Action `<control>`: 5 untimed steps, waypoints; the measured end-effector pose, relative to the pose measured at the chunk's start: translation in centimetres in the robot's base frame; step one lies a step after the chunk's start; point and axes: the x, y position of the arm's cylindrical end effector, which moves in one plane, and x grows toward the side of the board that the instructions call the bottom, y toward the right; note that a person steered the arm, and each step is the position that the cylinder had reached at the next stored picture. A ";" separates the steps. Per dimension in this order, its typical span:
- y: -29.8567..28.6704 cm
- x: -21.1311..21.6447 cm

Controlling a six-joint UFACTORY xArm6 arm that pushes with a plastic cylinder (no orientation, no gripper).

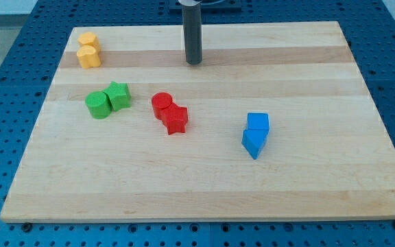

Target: Push the yellow blocks towards the green blocks

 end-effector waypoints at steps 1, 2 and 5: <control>-1.4 -1.8; -10.1 -7.3; -19.1 -10.2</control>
